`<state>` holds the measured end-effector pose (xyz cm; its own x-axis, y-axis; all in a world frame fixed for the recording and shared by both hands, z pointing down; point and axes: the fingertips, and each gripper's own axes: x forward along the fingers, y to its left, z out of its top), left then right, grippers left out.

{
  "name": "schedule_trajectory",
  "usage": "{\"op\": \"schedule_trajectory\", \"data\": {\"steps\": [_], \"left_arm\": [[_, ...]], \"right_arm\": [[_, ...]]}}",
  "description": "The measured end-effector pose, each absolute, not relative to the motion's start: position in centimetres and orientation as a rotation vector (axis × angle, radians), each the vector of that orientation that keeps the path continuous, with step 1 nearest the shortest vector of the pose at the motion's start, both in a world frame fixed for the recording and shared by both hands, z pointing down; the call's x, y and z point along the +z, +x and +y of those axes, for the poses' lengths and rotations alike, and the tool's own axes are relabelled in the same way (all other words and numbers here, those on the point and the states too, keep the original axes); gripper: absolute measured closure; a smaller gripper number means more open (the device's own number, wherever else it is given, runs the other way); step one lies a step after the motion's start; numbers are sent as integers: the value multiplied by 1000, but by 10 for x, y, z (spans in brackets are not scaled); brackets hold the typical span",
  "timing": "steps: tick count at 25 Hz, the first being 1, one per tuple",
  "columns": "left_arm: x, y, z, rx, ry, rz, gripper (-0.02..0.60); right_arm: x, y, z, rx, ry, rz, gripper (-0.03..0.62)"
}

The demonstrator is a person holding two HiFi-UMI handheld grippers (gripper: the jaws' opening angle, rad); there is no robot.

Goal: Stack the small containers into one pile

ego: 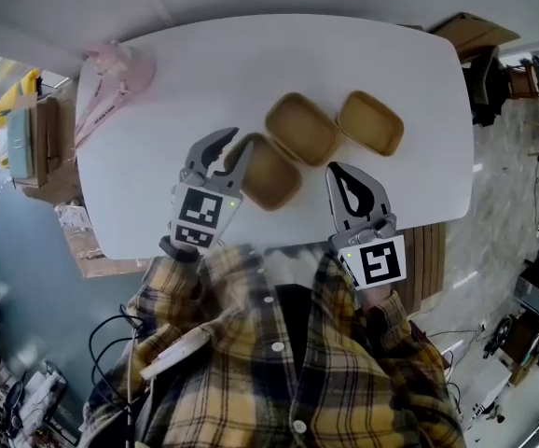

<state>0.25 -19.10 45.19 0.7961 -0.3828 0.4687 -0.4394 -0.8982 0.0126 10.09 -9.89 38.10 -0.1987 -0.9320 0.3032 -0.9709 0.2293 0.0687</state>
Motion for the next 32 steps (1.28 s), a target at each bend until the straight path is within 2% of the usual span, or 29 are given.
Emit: {"op": "schedule_trajectory", "data": {"steps": [1, 4, 7, 18, 24, 27, 29, 32], "left_arm": [[458, 2, -190, 728, 2843, -638, 469], [476, -2, -189, 806, 2804, -601, 459], [498, -4, -184, 914, 2745, -510, 411], [546, -14, -185, 1147, 2563, -403, 399], [557, -14, -188, 1192, 2520, -384, 460], [562, -16, -185, 1230, 2491, -342, 462], [562, -17, -185, 1239, 2487, -352, 506], [562, -21, -185, 1242, 2471, -368, 540]], "right_arm": [[382, 100, -100, 202, 1779, -2226, 579], [382, 99, -103, 205, 1774, -2230, 579], [384, 97, -106, 213, 1768, -2242, 579], [397, 77, -104, 283, 1725, -2272, 579], [398, 77, -101, 292, 1735, -2266, 579], [399, 78, -100, 290, 1745, -2258, 579], [398, 79, -99, 285, 1752, -2256, 579], [396, 79, -99, 276, 1759, -2256, 579]]}}
